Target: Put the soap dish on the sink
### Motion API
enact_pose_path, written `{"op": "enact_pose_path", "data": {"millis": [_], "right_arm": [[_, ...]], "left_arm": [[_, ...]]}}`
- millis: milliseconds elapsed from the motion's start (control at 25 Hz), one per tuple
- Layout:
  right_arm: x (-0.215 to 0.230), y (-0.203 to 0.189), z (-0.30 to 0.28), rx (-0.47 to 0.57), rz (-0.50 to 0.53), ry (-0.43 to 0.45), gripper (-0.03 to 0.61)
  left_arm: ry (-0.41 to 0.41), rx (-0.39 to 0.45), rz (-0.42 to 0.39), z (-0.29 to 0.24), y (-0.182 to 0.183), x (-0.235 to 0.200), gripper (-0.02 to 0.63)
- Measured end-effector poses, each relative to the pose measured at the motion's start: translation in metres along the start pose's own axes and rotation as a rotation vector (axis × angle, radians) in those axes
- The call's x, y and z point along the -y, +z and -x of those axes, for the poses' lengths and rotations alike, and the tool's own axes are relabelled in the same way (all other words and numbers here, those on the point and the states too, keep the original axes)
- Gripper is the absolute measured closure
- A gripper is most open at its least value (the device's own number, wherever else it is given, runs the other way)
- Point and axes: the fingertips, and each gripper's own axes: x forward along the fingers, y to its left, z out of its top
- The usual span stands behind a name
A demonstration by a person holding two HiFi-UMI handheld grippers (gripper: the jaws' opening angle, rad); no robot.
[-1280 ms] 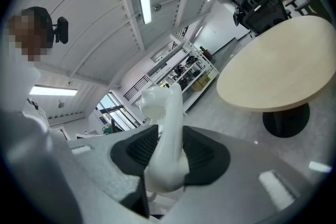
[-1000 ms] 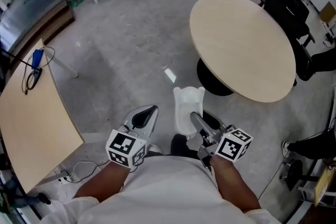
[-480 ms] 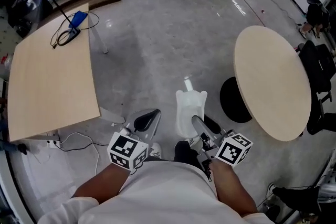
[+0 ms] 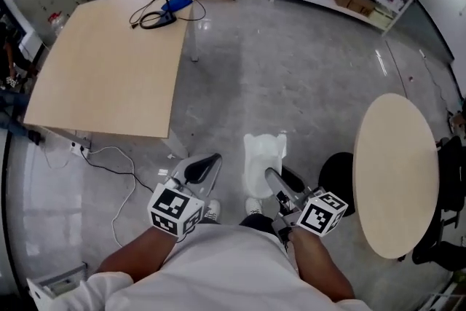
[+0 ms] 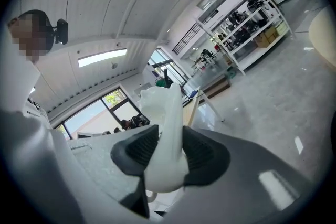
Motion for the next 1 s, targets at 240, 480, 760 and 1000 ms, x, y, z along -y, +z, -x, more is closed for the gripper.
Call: {"op": "enact_pose_path", "data": {"millis": [240, 480, 760, 1000], "right_arm": [[0.009, 0.017, -0.019, -0.110, 0.054, 0.136, 0.433], [0.014, 0.039, -0.026, -0.162, 0.094, 0.243, 0.433], [0.022, 0.033, -0.021, -0.280, 0.123, 0.349, 0.433], [0.021, 0.023, -0.032, -0.343, 0.130, 0.432, 0.433]], "left_arm": [[0.186, 0.047, 0.058, -0.001, 0.003, -0.006, 0.606], [0.295, 0.081, 0.064, -0.006, 0.013, 0.000, 0.606], [0.448, 0.114, 0.118, -0.002, 0.002, 0.015, 0.606], [0.569, 0.111, 0.158, 0.018, -0.017, 0.018, 0.606]]}}
